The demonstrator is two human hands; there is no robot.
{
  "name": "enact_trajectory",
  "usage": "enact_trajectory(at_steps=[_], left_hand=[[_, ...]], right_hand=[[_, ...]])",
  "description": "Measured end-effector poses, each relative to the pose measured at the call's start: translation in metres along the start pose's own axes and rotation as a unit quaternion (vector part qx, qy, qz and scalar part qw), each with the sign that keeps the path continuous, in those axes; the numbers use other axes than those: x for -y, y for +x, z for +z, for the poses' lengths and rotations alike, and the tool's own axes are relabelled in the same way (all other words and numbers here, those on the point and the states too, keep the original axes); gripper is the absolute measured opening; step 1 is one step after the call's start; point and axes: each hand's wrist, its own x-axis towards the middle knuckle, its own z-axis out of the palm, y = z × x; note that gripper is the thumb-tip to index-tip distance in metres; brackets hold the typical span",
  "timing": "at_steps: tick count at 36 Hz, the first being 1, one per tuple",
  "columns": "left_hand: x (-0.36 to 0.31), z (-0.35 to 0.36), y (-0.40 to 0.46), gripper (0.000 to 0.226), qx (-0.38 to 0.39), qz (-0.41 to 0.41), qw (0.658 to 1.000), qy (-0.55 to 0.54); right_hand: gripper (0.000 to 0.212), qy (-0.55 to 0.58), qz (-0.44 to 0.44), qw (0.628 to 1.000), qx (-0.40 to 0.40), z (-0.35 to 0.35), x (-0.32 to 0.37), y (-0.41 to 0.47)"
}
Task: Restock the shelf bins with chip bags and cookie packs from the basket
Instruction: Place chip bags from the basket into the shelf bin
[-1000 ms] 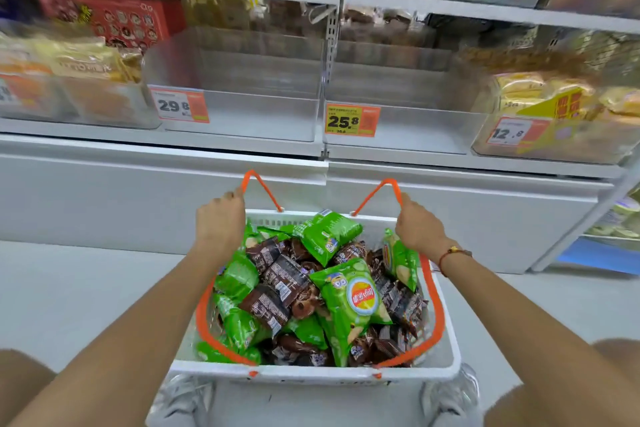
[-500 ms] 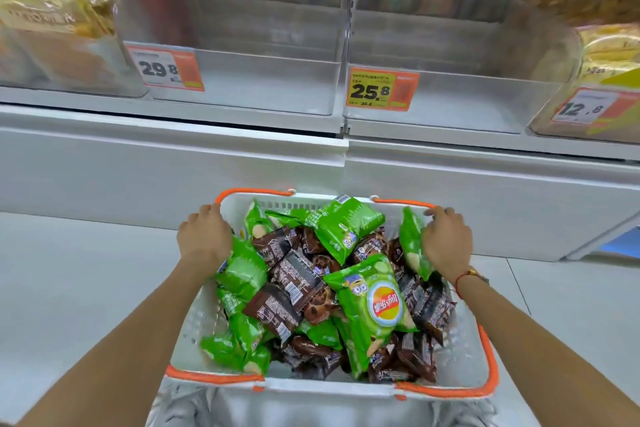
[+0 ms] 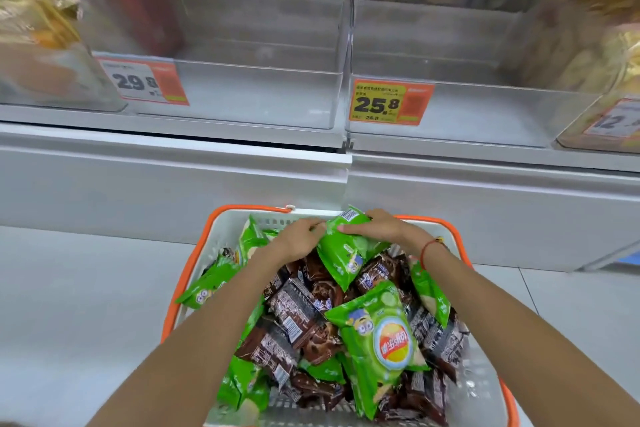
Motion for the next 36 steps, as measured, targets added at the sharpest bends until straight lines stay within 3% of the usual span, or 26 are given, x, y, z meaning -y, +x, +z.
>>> enact_trajectory(at_steps=[6,9,11,15,19,22,24,28,31,36], left_hand=[[-0.017,-0.018,-0.005,0.038,-0.053,0.039,0.983,-0.173],[-0.040,-0.040,-0.016,0.037,-0.007,0.020,0.969,-0.246],[-0.046,-0.055,-0.021,0.034,0.073,0.013,0.953,-0.292],[-0.054,-0.080,-0.033,0.052,0.229,0.010,0.952,-0.205],[-0.068,-0.096,-0.044,0.041,0.177,0.009,0.974,-0.139],[-0.077,-0.109,-0.051,0.045,0.148,0.013,0.981,-0.126],[-0.083,-0.114,-0.059,0.041,0.113,0.022,0.988,-0.100],[-0.087,-0.116,-0.070,0.043,0.028,0.024,0.998,-0.055],[-0.087,-0.119,-0.080,0.044,-0.007,0.020,0.999,-0.042],[-0.084,-0.132,-0.093,0.053,-0.017,0.029,0.989,-0.142]], right_hand=[[0.069,0.088,0.029,0.996,0.017,-0.013,0.000,-0.005],[0.052,0.142,0.057,0.982,0.110,-0.027,0.009,-0.012],[0.047,0.137,0.090,0.973,0.161,-0.041,0.015,-0.019],[0.076,0.090,0.105,0.948,0.285,-0.067,0.017,-0.038],[0.075,0.085,0.089,0.934,0.337,-0.081,0.023,-0.058],[0.071,0.018,0.065,0.966,0.250,-0.088,0.034,-0.071],[0.072,0.051,0.012,0.982,0.182,-0.091,0.044,-0.076],[0.075,0.165,-0.088,0.973,0.139,-0.093,0.065,-0.095],[0.048,0.129,-0.132,0.976,0.118,-0.084,0.079,-0.103],[0.041,0.171,-0.185,0.967,0.031,-0.075,0.087,-0.096]])
